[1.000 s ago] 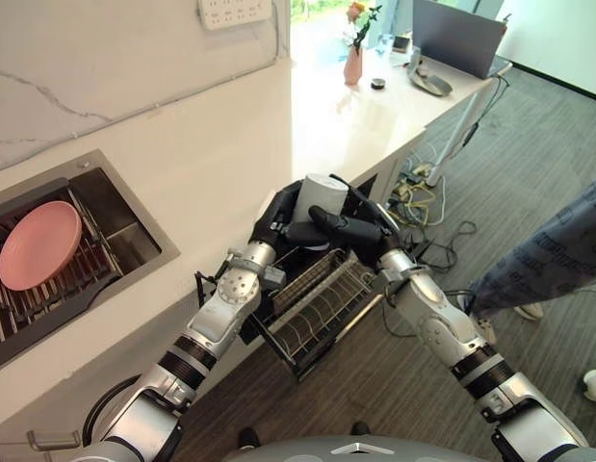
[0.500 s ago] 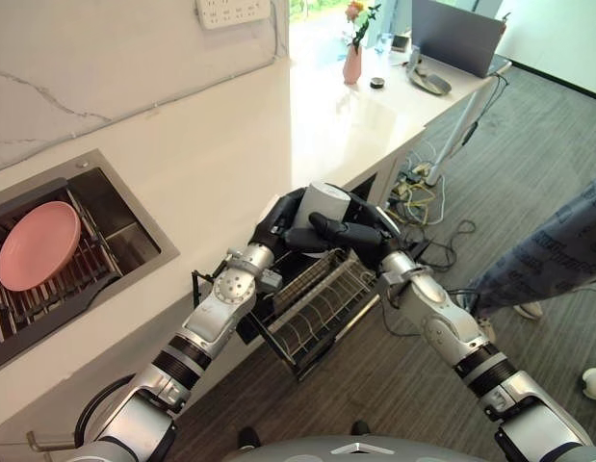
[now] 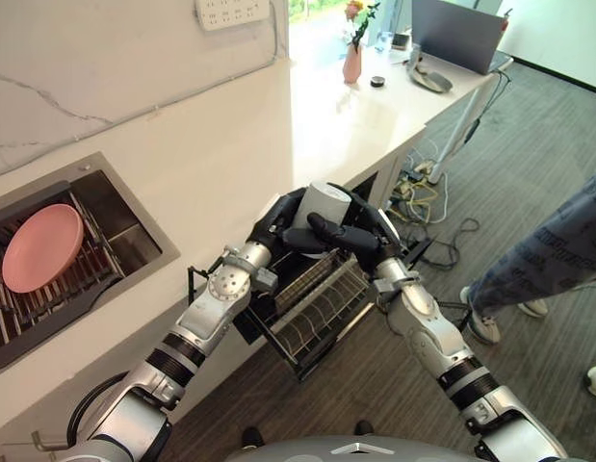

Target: Place the dishes in the dishwasher.

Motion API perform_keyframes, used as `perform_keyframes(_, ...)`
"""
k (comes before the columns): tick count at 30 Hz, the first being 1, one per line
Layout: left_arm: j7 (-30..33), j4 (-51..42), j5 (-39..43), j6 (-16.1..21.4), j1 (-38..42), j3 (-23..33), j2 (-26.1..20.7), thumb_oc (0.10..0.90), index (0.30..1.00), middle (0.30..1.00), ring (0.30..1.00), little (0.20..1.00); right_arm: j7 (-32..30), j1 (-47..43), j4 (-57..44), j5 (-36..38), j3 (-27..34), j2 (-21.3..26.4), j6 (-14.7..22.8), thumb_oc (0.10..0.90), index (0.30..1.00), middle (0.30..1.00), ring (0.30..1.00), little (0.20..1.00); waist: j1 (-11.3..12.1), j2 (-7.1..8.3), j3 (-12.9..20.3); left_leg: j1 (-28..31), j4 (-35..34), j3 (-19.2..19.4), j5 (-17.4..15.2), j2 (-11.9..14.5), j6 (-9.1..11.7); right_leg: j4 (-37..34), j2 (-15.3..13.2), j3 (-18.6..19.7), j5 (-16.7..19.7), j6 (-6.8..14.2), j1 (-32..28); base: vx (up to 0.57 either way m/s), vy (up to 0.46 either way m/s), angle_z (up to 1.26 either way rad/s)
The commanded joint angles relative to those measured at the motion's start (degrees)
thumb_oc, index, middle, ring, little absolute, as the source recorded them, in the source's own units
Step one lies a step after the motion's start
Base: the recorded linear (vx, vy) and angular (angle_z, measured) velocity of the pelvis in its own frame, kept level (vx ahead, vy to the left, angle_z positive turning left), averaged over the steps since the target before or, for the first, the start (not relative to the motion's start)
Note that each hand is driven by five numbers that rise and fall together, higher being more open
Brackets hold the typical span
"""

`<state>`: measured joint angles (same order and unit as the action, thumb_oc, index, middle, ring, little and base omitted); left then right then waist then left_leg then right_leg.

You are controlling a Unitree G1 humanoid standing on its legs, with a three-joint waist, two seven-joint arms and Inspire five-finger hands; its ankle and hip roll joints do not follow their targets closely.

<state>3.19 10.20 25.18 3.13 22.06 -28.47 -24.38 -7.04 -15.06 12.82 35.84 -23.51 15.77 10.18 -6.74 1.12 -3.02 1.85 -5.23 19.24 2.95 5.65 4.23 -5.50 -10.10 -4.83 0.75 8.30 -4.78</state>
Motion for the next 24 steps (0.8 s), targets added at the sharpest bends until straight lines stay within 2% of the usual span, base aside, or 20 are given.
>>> perform_keyframes(1, -3.87, -16.01, -1.81, 11.8, 11.73, -8.56, 7.1, 0.8, 0.9, 0.9, 0.9, 0.9, -18.95, -8.53, 0.65, -10.67, 9.73, -4.39, 2.92, 0.4, 0.3, 0.3, 0.3, 0.3, 1.96, -0.69, 2.4, 7.29, 0.91, 0.09, -6.81, 0.93, 0.88, 6.48, -0.76, 3.5, -3.76, 3.95, 2.97, 0.0, 0.0, 0.0)
perform_keyframes(11, -1.55, -21.22, -3.15, 15.15, 10.21, -5.72, 5.31, 0.8, 0.9, 0.9, 0.9, 0.9, -38.2, -7.13, 2.64, -29.89, 22.38, -1.71, 1.01, 0.4, 0.3, 0.3, 0.3, 0.3, 2.11, -1.01, 2.08, 7.44, 0.93, -0.71, -7.25, 0.91, 0.66, 6.69, -0.68, 2.74, -4.39, 3.99, 2.44, 0.0, -0.001, 0.05)
perform_keyframes(18, -1.44, -22.69, -2.81, 15.7, 7.24, -4.15, 4.03, 0.8, 0.9, 0.9, 0.9, 0.9, -43.98, -6.66, 2.67, -34.44, 27.22, -0.35, -0.59, 0.4, 0.3, 0.3, 0.3, 0.3, 2.43, -1.09, 1.99, 7.43, 0.91, -1.09, -7.43, 0.86, 0.6, 6.85, -0.71, 2.21, -4.55, 3.91, 2.29, 0.0, 0.0, 0.0)
perform_keyframes(24, -4.31, -23.04, 3.31, 14.15, 1.72, -1.79, 2.13, 0.8, 0.9, 0.9, 0.9, 0.9, -46.76, -6.09, 2.97, -36.17, 30.77, 1.1, -2.08, 0.4, 0.3, 0.3, 0.3, 0.3, 2.97, -1.15, 1.83, 7.24, 0.92, -1.53, -7.43, 0.93, 0.62, 7.11, -0.68, 1.8, -4.81, 3.79, 2.2, 0.0, -0.006, 0.06)
